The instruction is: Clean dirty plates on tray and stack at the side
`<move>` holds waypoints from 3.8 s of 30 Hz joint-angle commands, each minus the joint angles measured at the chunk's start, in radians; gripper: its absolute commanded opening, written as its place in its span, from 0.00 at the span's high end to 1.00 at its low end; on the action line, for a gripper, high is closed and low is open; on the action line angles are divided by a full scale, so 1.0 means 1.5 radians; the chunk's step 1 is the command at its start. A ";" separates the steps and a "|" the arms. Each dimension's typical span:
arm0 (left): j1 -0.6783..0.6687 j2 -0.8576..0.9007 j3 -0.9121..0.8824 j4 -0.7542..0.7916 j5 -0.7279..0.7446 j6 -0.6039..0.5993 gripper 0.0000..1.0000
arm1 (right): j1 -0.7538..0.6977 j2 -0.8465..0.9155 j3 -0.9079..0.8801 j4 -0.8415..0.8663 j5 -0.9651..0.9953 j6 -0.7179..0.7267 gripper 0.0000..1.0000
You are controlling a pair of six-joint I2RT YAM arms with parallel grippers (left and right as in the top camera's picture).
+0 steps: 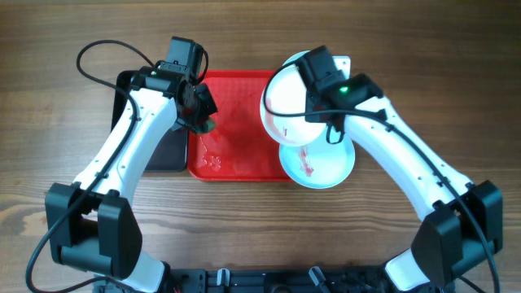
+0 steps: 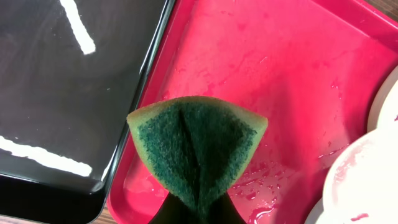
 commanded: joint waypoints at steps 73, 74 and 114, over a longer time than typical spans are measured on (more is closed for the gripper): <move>0.002 -0.004 -0.002 -0.023 0.008 0.010 0.96 | 0.117 0.198 0.002 0.167 -0.264 0.079 0.72; 0.002 -0.004 -0.002 -0.023 0.008 0.010 0.96 | 0.114 0.198 0.002 0.177 -0.263 0.058 0.64; 0.002 -0.004 -0.002 -0.022 0.008 0.010 0.96 | 0.047 0.263 0.002 0.307 -0.370 -0.062 0.71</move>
